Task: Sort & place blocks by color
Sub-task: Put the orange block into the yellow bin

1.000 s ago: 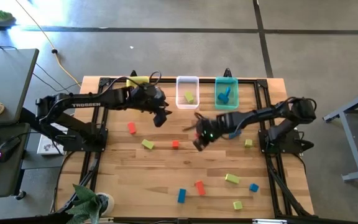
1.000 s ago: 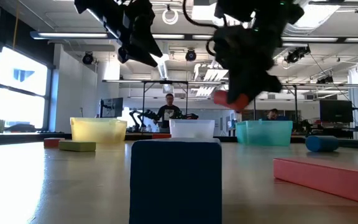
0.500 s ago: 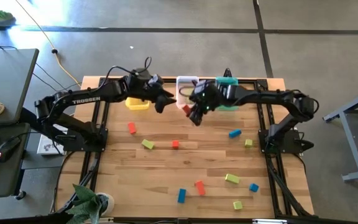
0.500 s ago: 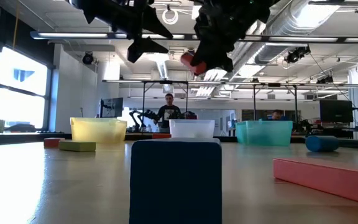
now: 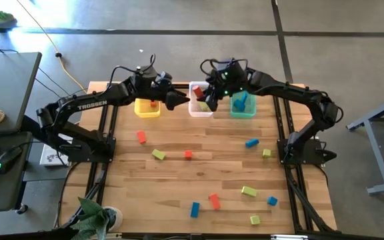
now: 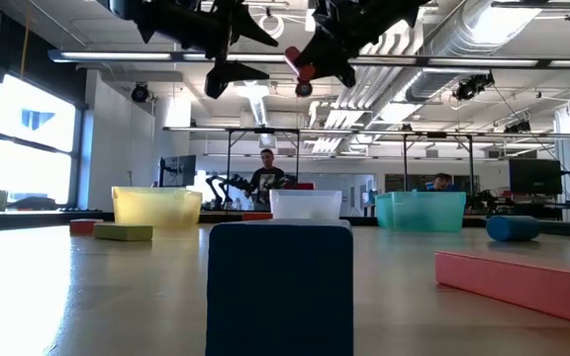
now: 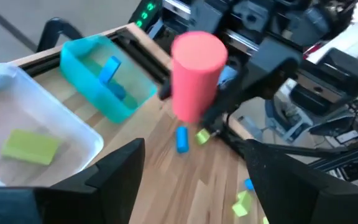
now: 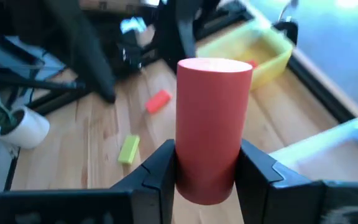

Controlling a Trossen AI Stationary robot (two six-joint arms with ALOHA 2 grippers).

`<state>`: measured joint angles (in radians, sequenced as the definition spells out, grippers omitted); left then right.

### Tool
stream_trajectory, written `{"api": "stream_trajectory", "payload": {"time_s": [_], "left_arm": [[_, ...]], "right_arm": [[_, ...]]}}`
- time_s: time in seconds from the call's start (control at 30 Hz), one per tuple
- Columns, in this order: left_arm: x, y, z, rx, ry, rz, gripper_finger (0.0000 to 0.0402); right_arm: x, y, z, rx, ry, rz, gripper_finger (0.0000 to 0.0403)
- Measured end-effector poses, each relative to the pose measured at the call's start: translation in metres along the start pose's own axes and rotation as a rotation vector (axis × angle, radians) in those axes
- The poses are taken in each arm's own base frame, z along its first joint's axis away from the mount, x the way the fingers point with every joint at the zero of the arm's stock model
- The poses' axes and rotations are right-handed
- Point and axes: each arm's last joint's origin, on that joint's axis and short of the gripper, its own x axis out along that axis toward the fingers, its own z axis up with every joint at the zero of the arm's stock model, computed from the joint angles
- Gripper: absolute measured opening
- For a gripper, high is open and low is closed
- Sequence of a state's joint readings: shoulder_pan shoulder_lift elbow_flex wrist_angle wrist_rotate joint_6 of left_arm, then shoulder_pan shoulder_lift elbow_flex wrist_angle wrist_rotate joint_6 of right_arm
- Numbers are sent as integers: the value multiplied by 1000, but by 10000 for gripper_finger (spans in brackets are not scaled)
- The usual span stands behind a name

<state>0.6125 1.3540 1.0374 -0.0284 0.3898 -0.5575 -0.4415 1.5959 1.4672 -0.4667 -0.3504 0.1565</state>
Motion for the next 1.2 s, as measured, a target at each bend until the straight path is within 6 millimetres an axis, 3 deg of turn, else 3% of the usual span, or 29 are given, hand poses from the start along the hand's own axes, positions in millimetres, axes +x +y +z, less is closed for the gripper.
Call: {"api": "stream_trajectory", "payload": {"time_s": [0.73,0.9,1.13,1.2], "left_arm": [[2,-17,9,69,-128,-101,260],[2,-21,11,118,-162,-123,214],[2,-22,11,180,-169,-124,107],[2,-22,11,194,-170,-121,99]], "right_arm": [[7,30,12,-81,-131,182,100],[7,30,13,-80,-140,191,100],[7,30,12,-54,-132,187,100],[7,30,12,-51,-134,178,101]]}}
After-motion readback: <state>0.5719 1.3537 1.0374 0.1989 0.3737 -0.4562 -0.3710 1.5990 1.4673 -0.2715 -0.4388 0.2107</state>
